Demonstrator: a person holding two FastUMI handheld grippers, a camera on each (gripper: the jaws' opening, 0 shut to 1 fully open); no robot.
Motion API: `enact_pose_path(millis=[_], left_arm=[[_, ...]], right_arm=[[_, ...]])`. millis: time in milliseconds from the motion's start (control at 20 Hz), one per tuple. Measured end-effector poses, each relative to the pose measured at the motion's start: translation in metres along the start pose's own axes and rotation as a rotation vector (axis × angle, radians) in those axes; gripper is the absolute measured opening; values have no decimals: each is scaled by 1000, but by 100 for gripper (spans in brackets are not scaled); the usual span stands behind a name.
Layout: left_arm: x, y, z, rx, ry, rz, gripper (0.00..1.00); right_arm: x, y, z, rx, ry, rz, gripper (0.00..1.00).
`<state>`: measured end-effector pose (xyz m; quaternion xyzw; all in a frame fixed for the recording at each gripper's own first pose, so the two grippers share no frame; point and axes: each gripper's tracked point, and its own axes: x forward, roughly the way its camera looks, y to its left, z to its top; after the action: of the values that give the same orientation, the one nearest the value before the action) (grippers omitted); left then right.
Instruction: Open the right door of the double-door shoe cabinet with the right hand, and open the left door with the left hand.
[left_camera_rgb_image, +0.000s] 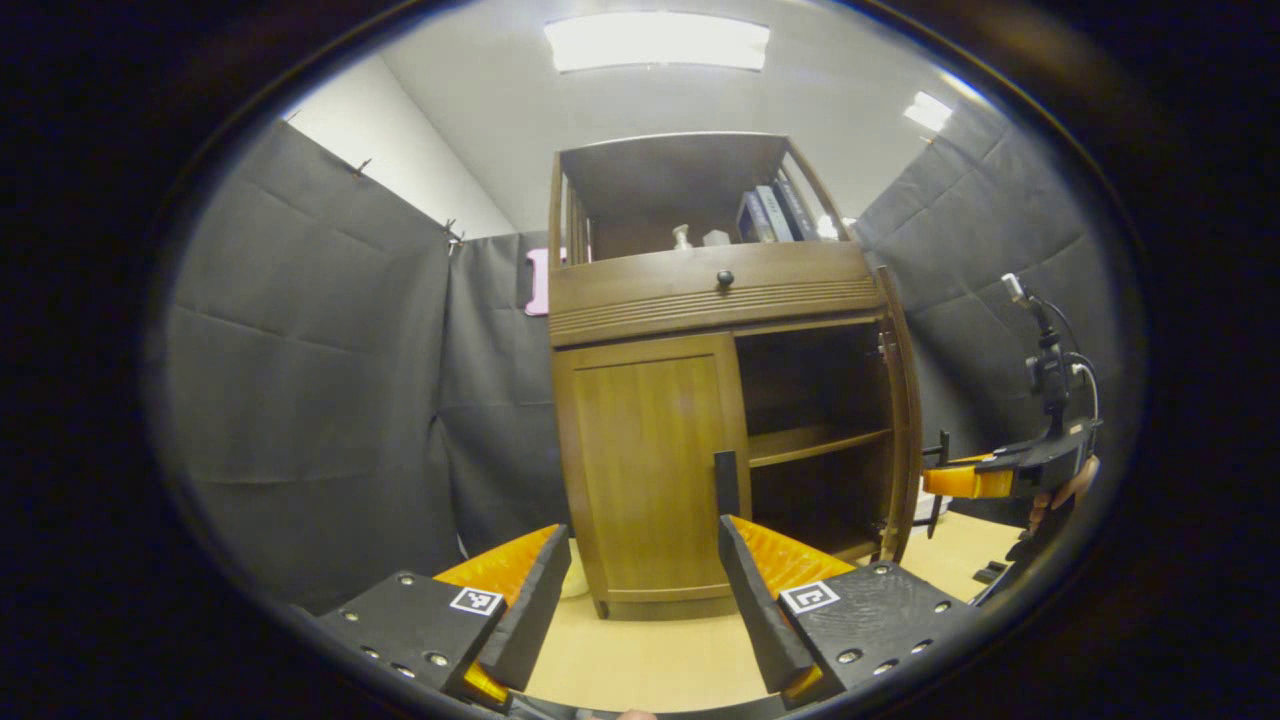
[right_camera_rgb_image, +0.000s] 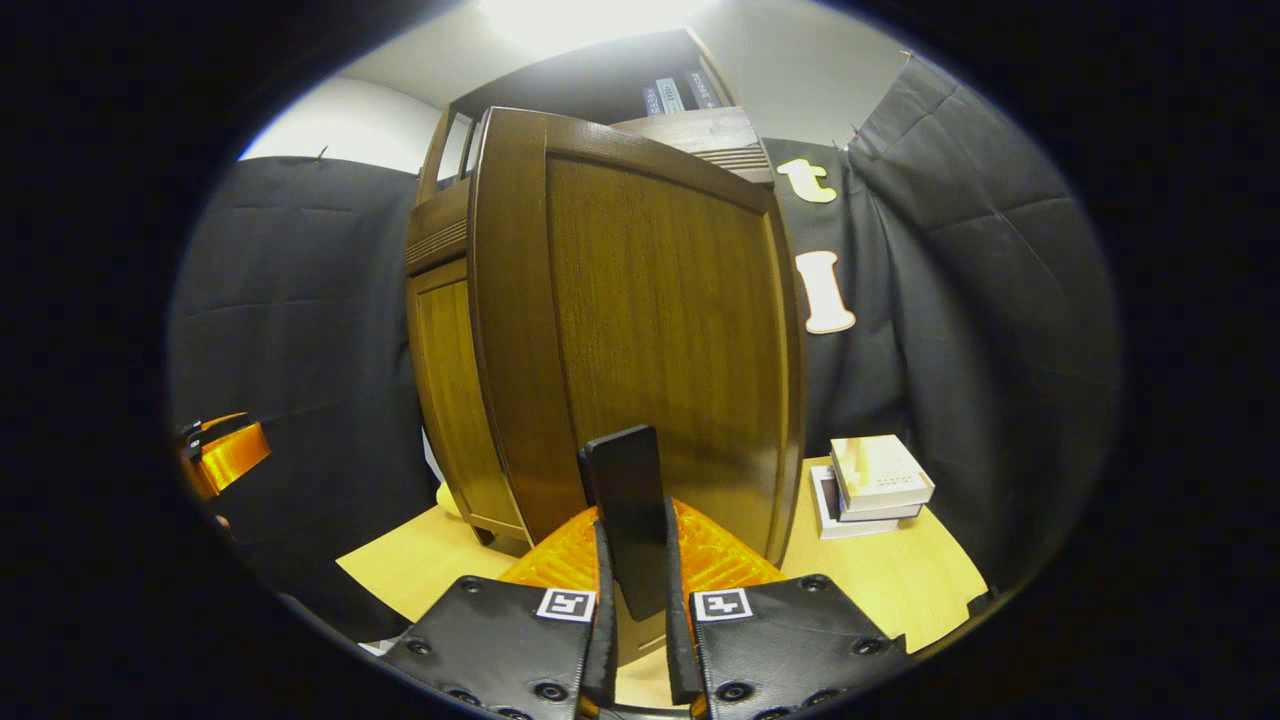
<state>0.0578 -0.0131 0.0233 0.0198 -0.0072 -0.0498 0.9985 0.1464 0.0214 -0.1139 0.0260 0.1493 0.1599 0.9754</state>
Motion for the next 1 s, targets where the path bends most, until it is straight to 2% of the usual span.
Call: enact_pose_path(millis=[100, 300, 350, 450, 800, 900, 950, 1000], left_arm=[[6, -10, 0, -1, 0, -20, 87], [22, -27, 4, 11, -3, -47, 86], [26, -30, 6, 14, -5, -49, 85], [29, -35, 7, 15, -3, -52, 86], [40, -51, 11, 20, -5, -67, 85], [46, -60, 14, 27, -3, -76, 86], [48, -63, 12, 27, 0, -82, 86], [51, -67, 11, 26, 3, -89, 86]], right_arm=[[-7, -10, 1, -1, -1, -15, 19], [-16, -24, -1, 0, 0, -25, 19], [-18, -28, -1, -3, 0, -29, 22], [-22, -36, -2, -9, 2, -41, 18], [-39, -83, -5, 38, 3, -119, 21], [-43, -97, -5, 41, 0, -150, 16], [-46, -105, -3, 37, -1, -170, 17], [-49, -112, -4, 38, 0, -179, 5]])
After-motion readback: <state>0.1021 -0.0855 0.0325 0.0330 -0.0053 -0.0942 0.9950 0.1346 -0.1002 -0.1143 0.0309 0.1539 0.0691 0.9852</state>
